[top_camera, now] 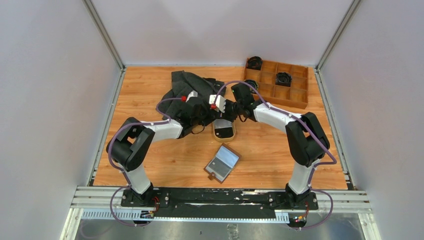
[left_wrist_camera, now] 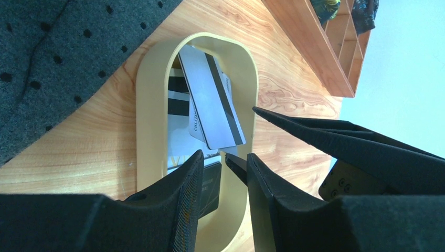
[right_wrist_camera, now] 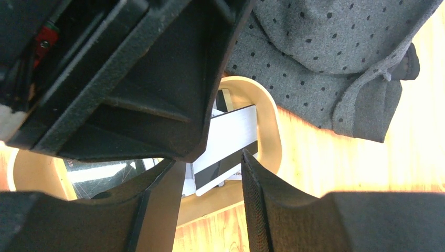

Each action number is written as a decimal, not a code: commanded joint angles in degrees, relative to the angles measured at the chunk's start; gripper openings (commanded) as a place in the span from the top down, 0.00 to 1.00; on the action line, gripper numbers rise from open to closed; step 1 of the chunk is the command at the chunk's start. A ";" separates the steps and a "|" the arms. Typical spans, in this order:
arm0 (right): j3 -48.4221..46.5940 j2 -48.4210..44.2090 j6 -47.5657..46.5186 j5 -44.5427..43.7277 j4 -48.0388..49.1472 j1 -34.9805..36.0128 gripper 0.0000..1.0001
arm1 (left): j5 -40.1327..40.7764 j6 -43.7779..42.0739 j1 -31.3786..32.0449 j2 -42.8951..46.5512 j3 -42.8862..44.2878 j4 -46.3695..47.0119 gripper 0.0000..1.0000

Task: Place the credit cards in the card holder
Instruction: Pick up the credit card from the storage box.

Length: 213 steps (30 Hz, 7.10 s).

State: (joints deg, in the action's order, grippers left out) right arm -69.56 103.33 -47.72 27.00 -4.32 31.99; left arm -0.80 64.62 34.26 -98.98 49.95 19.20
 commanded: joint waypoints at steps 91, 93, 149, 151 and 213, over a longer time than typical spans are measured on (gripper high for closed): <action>-22.43 15.06 -30.23 42.57 -37.10 -14.76 0.43 | -15.56 -68.12 1.05 3.76 -2.14 6.18 1.00; -22.92 15.60 -30.15 42.73 -37.08 -14.68 0.45 | -15.81 -68.13 1.02 3.56 -2.14 6.28 1.00; -21.22 14.92 -49.55 41.70 -49.04 -13.46 1.00 | -19.81 -65.49 1.00 1.64 -2.70 6.90 0.71; -20.79 14.65 -50.96 41.80 -49.69 -13.53 1.00 | -20.98 -64.96 0.66 1.87 -2.46 6.90 0.68; -32.64 18.00 -40.03 43.76 -62.66 -13.14 0.53 | -27.85 -74.40 -1.43 1.26 -2.76 6.55 1.00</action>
State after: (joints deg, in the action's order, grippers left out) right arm -99.88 119.42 -94.72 69.04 -64.86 18.04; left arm -28.67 -8.05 33.01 -98.96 47.77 25.52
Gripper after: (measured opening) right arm 0.474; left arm 0.010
